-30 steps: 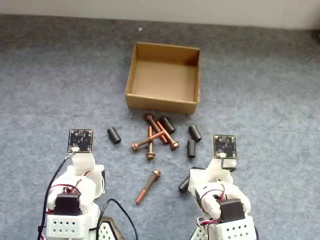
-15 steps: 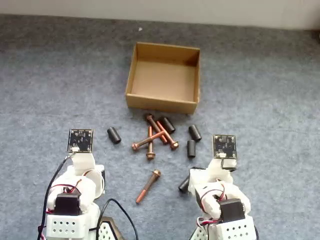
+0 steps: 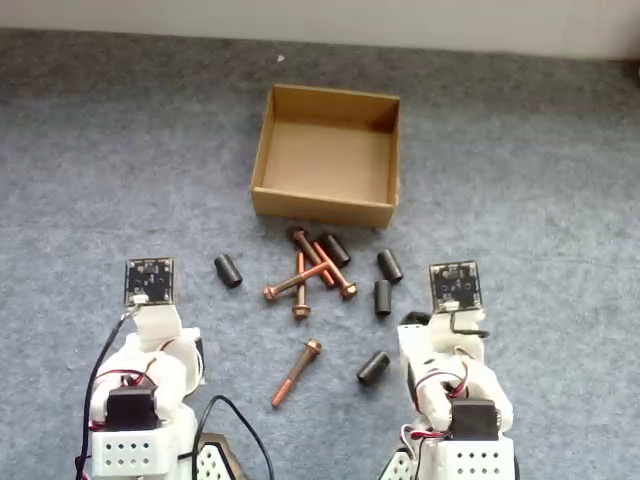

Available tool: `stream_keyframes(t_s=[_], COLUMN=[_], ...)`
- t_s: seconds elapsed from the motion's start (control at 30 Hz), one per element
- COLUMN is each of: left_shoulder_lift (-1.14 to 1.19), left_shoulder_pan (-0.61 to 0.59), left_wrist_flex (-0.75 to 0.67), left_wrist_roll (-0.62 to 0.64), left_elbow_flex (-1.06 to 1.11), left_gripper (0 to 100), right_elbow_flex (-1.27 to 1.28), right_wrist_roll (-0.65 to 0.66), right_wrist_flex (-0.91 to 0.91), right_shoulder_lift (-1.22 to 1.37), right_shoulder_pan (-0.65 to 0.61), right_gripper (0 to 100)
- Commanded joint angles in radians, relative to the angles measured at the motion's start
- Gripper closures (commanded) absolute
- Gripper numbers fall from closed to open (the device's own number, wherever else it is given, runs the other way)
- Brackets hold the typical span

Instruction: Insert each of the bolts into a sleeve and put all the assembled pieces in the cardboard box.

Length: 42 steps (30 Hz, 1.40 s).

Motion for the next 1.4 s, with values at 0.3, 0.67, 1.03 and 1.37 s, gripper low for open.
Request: stream_keyframes(t_s=[0.3,0.67,1.03,1.37], left_shoulder_lift=[-0.005,-0.005,-0.005,-0.005], left_shoulder_pan=[-0.068,-0.053,-0.059,-0.059], left_wrist_flex=[0.003,-0.061,-0.061,-0.061], left_wrist_roll=[-0.038,-0.313,-0.316,-0.315], left_elbow_flex=[-0.035,-0.015,-0.015,-0.015], left_gripper=[99,99,99,99], right_elbow_flex=[-0.214,-0.423,-0.875,-0.995], right_wrist_roll=[0.040,-0.098,-0.278,-0.304], right_wrist_flex=[0.039,0.051,0.062,-0.050], right_shoulder_lift=[0.016,0.360,1.221,1.550], right_shoulder_pan=[-0.101,-0.208,-0.225,-0.260], right_gripper=[88.7,88.2,88.2,88.2])
